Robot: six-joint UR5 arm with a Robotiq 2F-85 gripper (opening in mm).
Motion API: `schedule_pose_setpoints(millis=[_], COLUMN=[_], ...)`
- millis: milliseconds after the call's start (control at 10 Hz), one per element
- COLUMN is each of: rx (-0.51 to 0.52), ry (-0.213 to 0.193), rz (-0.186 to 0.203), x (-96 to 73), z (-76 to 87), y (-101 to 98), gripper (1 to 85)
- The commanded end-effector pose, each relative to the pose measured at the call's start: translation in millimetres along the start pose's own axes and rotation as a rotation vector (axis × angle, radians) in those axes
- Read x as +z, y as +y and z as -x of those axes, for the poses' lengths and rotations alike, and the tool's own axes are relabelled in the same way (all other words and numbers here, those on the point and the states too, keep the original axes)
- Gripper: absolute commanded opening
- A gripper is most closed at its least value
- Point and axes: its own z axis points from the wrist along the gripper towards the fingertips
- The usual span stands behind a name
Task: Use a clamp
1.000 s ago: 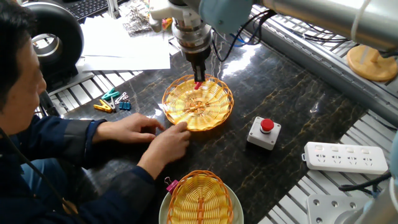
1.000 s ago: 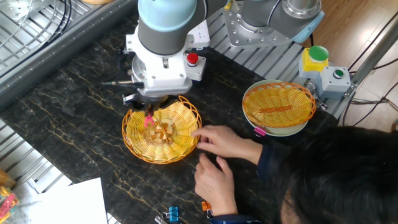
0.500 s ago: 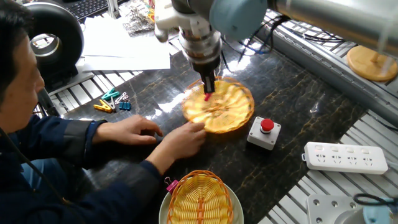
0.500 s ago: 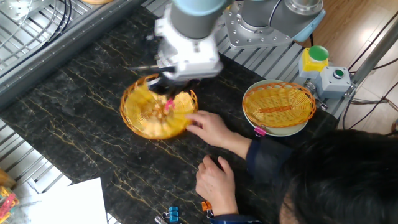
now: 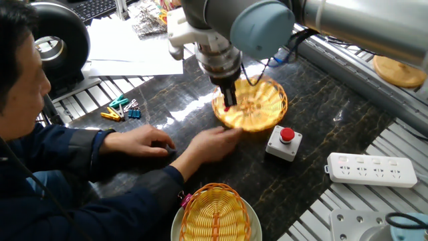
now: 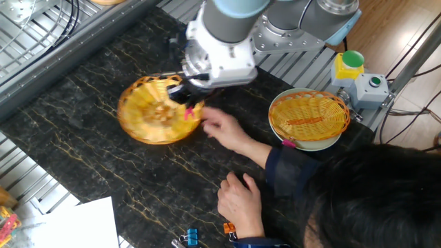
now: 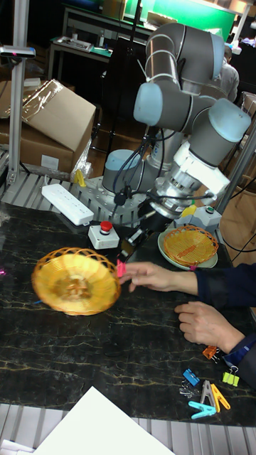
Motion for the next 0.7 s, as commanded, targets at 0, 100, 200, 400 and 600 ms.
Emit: schedule_pose_setpoints(millis=[0, 100, 200, 400, 600], rx=[-0.048, -0.011, 0.019, 0.012, -0.040], ry=[-0.007, -0.008, -0.015, -0.040, -0.043], rz=[-0.026, -0.029, -0.030, -0.052, -0.072], x=[4.9, 3.2, 1.4, 1.9, 3.0], z=[1.3, -4.6, -14.9, -29.0, -45.6], y=[-32.3, -29.4, -24.4, -22.3, -28.9], gripper=[1.0, 1.0, 1.0, 1.0, 1.0])
